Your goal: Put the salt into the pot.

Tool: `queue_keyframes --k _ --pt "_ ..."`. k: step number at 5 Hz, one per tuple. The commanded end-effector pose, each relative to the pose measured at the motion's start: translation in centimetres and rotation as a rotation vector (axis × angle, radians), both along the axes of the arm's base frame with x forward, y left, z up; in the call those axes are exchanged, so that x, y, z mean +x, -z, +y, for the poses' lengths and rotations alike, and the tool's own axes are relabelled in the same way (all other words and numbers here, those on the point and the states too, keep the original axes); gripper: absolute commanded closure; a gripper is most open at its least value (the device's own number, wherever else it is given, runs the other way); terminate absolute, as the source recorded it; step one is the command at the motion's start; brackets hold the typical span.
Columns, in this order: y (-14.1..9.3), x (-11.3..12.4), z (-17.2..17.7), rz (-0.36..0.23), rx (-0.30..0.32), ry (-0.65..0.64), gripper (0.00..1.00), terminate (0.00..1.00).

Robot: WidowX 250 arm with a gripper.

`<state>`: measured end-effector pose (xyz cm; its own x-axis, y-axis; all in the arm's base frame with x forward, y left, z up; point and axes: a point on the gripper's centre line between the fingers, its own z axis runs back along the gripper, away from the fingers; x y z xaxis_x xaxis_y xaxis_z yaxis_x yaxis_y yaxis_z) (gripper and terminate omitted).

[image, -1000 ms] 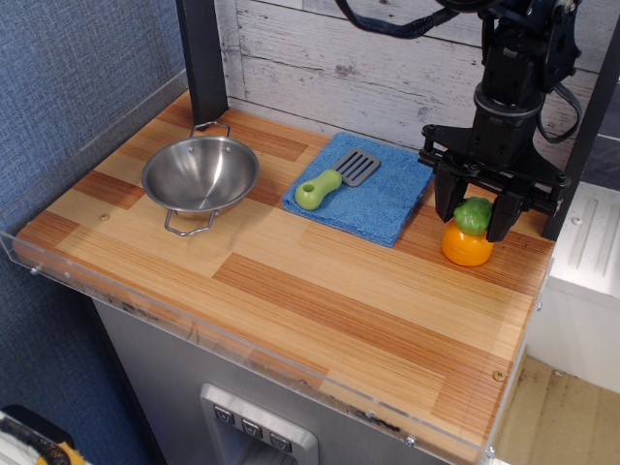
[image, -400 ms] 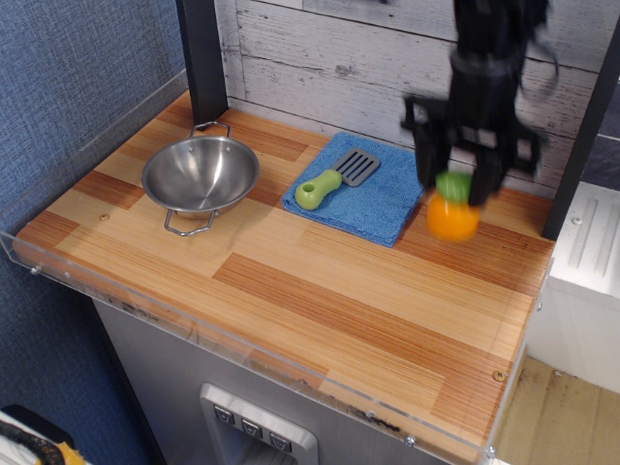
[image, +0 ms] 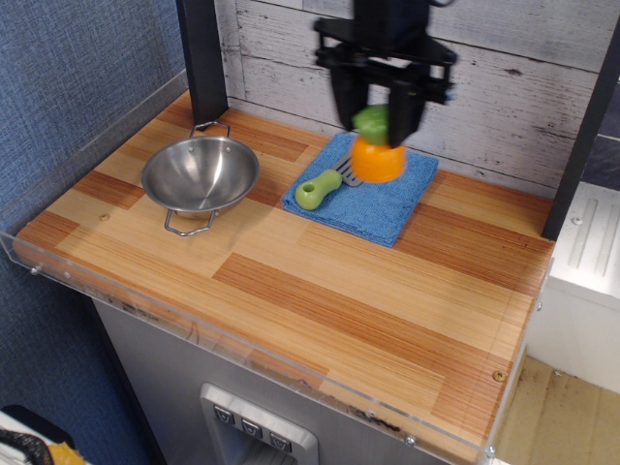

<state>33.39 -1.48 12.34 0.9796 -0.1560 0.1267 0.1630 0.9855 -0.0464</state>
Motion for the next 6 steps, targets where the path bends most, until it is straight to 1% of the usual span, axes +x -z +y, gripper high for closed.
queue_keyframes --k 1,2,3,4,6 --pt "-2.4 -2.7 5.6 -0.061 0.036 -0.087 1.00 0.00" --pt "-1.8 -3.1 8.5 -0.078 0.063 -0.119 1.00 0.00" --pt "-0.8 -2.8 10.8 -0.082 0.061 -0.190 1.00 0.00" --pt "0.2 -2.2 12.4 -0.070 0.031 -0.227 1.00 0.00" --pt "1.8 -1.7 14.3 -0.039 0.050 -0.238 1.00 0.00"
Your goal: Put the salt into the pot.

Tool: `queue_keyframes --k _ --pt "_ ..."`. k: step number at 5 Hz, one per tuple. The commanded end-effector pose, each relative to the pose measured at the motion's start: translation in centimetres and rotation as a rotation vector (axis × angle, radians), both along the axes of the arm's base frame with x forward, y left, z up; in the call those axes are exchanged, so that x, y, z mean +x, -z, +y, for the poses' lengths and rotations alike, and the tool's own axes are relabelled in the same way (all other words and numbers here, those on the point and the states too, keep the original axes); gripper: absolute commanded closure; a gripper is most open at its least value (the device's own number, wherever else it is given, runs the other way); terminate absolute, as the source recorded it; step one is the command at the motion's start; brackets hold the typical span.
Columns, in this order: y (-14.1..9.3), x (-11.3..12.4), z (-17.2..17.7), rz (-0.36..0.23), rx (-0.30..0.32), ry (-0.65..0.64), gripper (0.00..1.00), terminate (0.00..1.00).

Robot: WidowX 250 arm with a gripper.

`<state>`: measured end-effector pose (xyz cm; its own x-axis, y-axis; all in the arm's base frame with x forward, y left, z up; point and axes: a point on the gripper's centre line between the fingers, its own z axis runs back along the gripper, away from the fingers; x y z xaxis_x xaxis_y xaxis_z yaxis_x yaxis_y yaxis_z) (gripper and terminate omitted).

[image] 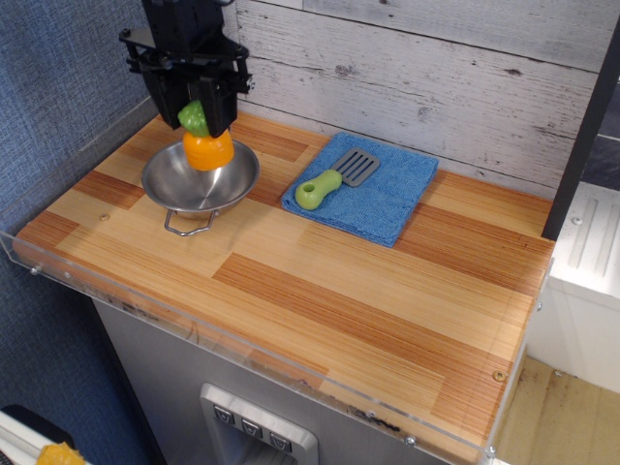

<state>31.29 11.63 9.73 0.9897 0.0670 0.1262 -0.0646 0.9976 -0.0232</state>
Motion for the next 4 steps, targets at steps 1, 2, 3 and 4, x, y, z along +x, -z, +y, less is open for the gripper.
queue_keyframes --k 1,2,3,4 --pt "0.2 0.2 2.0 -0.026 0.044 -0.011 1.00 0.00" --pt "0.9 0.2 2.3 -0.023 0.080 -0.013 1.00 0.00" --pt "2.0 0.2 2.5 0.010 0.101 -0.015 1.00 0.00" --pt "2.8 0.2 2.4 0.030 0.093 -0.016 1.00 0.00"
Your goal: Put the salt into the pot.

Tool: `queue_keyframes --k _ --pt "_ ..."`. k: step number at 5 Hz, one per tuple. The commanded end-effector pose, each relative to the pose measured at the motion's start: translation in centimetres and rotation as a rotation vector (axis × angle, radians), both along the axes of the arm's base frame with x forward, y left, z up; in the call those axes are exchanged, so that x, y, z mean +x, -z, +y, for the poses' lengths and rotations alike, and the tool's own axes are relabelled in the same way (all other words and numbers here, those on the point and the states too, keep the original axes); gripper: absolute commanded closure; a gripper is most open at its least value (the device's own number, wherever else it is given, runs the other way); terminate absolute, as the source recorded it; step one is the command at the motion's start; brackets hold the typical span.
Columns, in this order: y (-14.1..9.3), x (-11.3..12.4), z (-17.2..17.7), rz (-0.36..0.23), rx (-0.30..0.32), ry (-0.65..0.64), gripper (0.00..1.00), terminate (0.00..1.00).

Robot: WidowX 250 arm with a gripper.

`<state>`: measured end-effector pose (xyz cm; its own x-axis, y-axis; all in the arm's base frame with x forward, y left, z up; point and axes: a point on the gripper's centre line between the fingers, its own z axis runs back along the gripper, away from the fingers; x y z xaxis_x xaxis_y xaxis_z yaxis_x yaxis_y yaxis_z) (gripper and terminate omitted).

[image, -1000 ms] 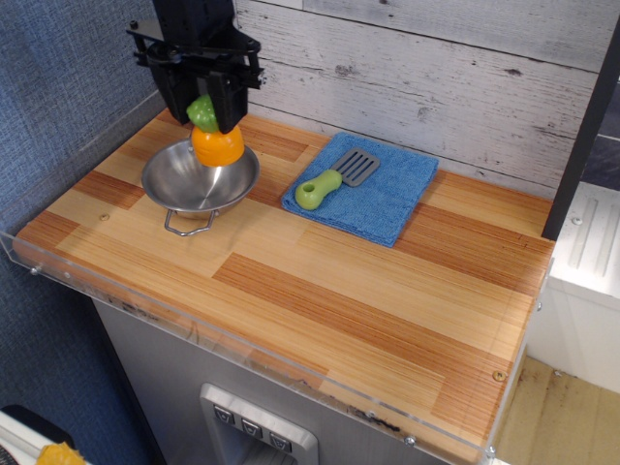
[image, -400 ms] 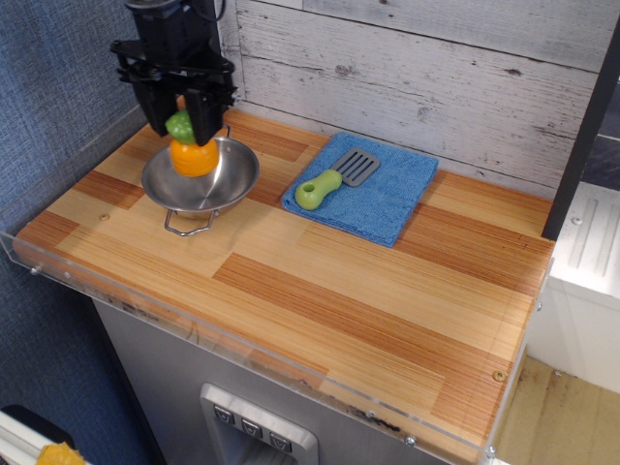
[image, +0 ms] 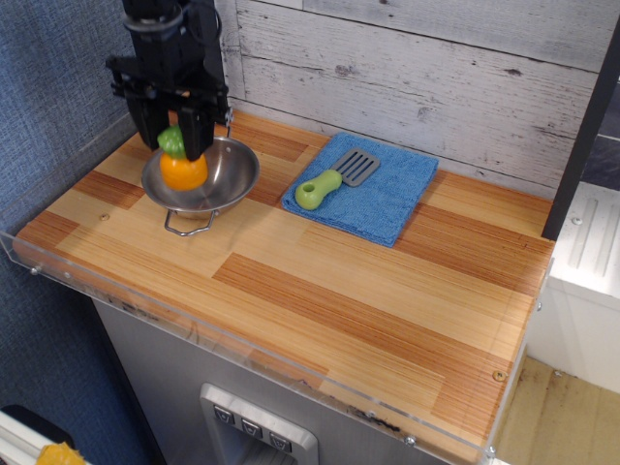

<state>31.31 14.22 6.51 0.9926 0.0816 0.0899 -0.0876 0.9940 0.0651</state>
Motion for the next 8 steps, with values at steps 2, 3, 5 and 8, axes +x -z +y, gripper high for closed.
queue_keyframes --k 2,3,5,8 --pt "0.7 0.5 -0.7 -0.007 -0.021 0.017 1.00 0.00" --pt "1.0 0.7 -0.9 -0.003 -0.028 0.021 1.00 0.00" --pt "0.1 1.3 -2.0 -0.023 -0.028 0.057 0.00 0.00" --pt "-9.3 0.7 -7.8 -0.126 0.036 0.237 0.00 0.00"
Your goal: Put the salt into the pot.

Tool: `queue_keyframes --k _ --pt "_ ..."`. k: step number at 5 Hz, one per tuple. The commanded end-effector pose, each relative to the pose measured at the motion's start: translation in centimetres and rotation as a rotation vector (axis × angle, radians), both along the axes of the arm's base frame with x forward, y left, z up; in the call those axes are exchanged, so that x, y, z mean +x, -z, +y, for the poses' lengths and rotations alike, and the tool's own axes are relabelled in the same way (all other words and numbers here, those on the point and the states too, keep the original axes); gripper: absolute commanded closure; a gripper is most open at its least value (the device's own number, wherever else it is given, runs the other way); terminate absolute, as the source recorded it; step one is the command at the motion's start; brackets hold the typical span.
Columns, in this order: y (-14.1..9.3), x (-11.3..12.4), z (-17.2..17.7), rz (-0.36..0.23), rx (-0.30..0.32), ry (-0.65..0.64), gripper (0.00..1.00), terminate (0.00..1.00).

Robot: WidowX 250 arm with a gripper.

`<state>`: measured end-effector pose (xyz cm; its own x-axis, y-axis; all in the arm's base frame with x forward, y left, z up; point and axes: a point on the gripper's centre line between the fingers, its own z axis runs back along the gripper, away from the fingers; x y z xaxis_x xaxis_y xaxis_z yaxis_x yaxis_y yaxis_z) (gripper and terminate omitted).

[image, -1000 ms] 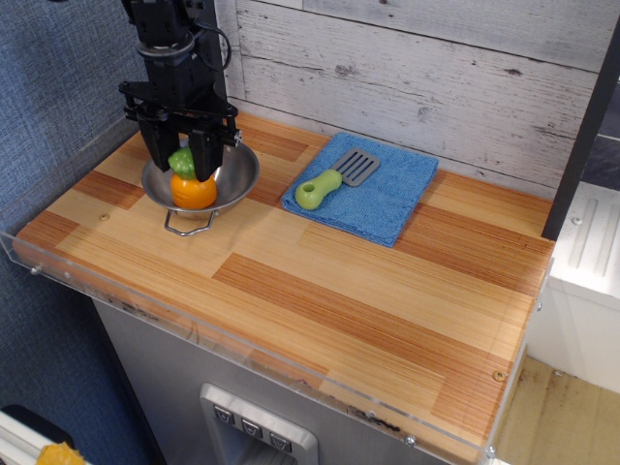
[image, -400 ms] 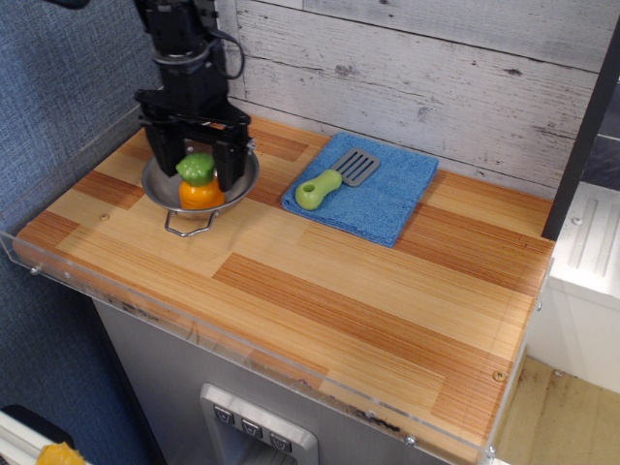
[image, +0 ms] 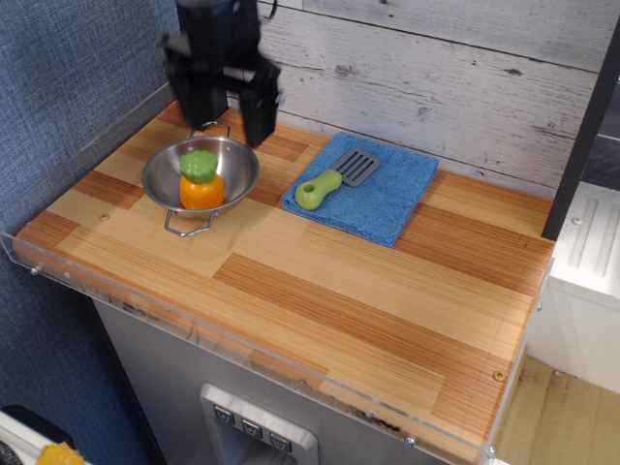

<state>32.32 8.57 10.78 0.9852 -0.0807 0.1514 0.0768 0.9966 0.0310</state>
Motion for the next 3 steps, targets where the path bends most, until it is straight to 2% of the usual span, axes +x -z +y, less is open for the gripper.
queue_keyframes --k 1,2,3 --pt "-5.4 -0.1 -4.7 -0.036 0.031 0.138 0.00 0.00" --pt "-4.5 0.2 -6.1 0.024 0.064 0.124 0.00 0.00" --pt "-4.4 -0.1 -6.2 0.036 0.049 0.040 0.00 0.00"
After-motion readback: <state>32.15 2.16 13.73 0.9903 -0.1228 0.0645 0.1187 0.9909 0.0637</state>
